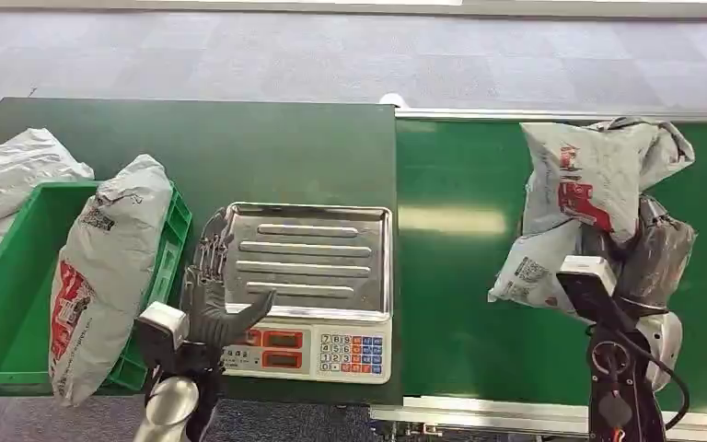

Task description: Moved the parcel from conveyor to table for the left to box.

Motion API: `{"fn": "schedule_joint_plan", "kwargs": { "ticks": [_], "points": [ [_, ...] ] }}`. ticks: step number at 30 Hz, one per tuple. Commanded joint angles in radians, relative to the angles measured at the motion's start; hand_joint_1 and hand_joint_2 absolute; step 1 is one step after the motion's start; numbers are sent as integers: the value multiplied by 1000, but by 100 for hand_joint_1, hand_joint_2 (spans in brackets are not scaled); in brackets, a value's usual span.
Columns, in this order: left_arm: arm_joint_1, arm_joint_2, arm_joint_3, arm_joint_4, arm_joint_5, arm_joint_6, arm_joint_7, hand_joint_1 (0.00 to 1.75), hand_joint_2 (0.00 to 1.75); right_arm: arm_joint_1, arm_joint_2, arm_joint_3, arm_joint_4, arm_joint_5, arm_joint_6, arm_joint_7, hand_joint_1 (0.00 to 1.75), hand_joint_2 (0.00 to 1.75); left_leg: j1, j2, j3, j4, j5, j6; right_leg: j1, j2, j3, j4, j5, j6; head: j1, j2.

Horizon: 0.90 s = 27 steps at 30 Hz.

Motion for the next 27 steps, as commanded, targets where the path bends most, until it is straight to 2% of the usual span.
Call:
{"fn": "schedule_joint_plan", "kwargs": {
  "ticks": [1,3,5,7,8,9,10,12,13,14,15,18,21,22,23,25,26,27],
  "points": [
    [-92,3,-6,102,41,0,-24,0,175,-302,-61,363,98,379,-141,75,175,175,-2,8,-1,1,0,0,-1,7,-5,3,2,0,0,0],
    [-100,5,-4,115,69,6,-32,0,175,-378,-77,479,184,383,-125,88,175,175,-1,9,0,1,1,0,-1,8,-4,2,2,0,1,0],
    [-111,6,-6,144,99,7,-43,0,175,-468,-75,603,318,362,-126,59,175,175,-1,10,1,0,1,0,-1,9,-2,1,3,-1,0,0],
    [-121,6,-12,176,125,11,-60,0,175,-514,-57,703,416,346,-153,28,175,175,-1,8,2,0,1,0,-1,6,-1,1,2,-1,1,0],
    [-125,-14,9,189,157,12,-72,0,175,-546,-12,815,471,277,-130,-147,175,175,-1,11,3,-2,2,0,0,9,-1,0,4,-1,1,0],
    [-141,-25,7,206,166,20,-82,0,175,-552,57,892,530,264,-169,-138,175,175,0,11,3,-2,3,0,0,9,-1,-2,5,-1,1,0],
    [-149,-31,4,209,164,29,-87,0,175,-550,88,932,554,266,-189,-125,175,175,0,11,4,-2,2,0,0,10,-1,-1,4,-1,1,0],
    [-158,-35,4,186,167,62,-86,0,175,-555,141,1043,577,243,-207,-100,175,175,0,13,5,-3,2,-1,1,12,0,-1,4,-2,1,0],
    [-155,-30,5,170,168,67,-81,0,175,-564,147,1080,573,240,-205,-85,175,175,0,10,3,-2,1,0,1,8,0,0,2,-1,2,0],
    [-143,-23,14,136,178,75,-80,0,175,-585,149,1135,558,212,-199,-87,175,175,0,12,3,-2,1,-1,1,11,-1,0,3,-2,0,0],
    [-135,-18,17,116,178,77,-78,0,175,-595,149,1168,526,180,-192,-132,175,175,0,8,2,-1,1,-1,1,7,-2,1,2,-2,1,0],
    [-115,-15,23,90,180,80,-63,0,175,-603,143,1217,468,151,-149,-107,175,175,1,5,-1,0,1,0,1,5,-3,2,1,-1,0,0],
    [-87,-26,46,68,179,86,-60,0,175,-602,166,1246,518,43,-30,-107,175,175,1,6,-2,-1,2,1,1,5,-3,0,2,-1,1,0],
    [-79,-26,54,52,178,89,-60,0,175,-604,188,1253,565,-25,79,-110,175,175,1,5,-1,-1,2,0,1,4,-3,0,2,-1,2,0],
    [-78,-26,56,47,177,89,-59,0,175,-607,194,1256,578,-36,105,-105,175,175,1,5,-2,-1,2,0,2,4,-3,0,2,-1,1,0],
    [-75,-23,58,32,171,94,-55,0,175,-614,220,1267,635,-86,237,-92,175,175,0,6,-2,-1,2,0,1,4,-4,1,2,-1,2,0],
    [-73,-18,58,19,168,97,-48,0,175,-632,244,1296,705,-111,361,-66,175,175,1,4,-3,-1,2,0,1,3,-4,1,2,-1,1,0],
    [-73,-18,58,19,168,97,-48,0,175,-632,244,1296,705,-111,361,-66,175,175,1,4,-2,-1,3,0,1,3,-4,0,2,-1,1,0]
  ]
}}
